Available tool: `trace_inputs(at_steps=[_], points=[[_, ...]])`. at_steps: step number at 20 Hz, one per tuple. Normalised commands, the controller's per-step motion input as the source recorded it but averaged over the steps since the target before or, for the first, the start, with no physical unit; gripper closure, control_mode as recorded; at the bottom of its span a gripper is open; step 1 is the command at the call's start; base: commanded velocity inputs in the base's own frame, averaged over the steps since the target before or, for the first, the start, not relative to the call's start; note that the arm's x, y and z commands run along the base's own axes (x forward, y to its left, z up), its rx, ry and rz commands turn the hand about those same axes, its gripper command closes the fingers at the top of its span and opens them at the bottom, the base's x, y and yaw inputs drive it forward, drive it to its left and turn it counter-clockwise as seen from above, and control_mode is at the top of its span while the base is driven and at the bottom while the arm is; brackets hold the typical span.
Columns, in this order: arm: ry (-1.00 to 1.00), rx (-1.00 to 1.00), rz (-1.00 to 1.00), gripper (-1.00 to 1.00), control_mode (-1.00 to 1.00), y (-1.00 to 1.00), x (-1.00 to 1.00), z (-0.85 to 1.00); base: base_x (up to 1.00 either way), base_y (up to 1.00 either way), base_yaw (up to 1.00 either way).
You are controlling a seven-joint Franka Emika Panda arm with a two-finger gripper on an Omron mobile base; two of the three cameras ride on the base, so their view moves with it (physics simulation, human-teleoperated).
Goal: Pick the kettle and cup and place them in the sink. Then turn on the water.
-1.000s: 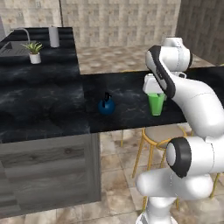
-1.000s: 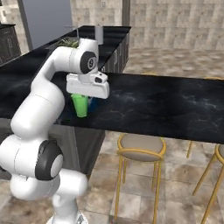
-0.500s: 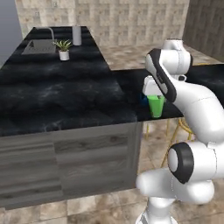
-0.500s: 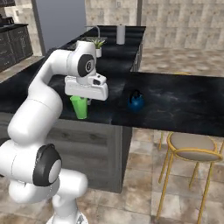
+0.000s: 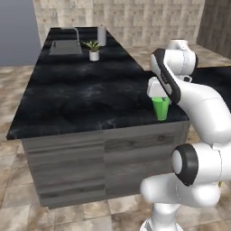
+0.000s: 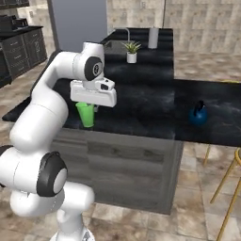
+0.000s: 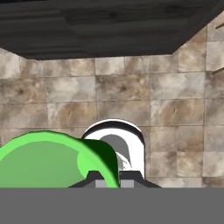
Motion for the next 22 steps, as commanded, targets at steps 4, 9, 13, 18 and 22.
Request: trace_inputs(at_steps=[4,9,13,18,22], points=[[0.0,0.0,0.0,1.0,1.0,0.0,0.0,0.0,-0.01,1.0,0.0],[0.0,0.0,0.0,1.0,1.0,0.0,0.0,0.0,0.0,1.0,0.0],[0.0,0.0,0.0,1.0,1.0,0.0,0.0,0.0,-0.02,1.0,0.0],[0.0,0.0,0.0,1.0,1.0,0.0,0.0,0.0,-0.1,1.0,0.0],[0.0,0.0,0.0,1.0,1.0,0.0,0.0,0.0,-0.09,1.0,0.0]])
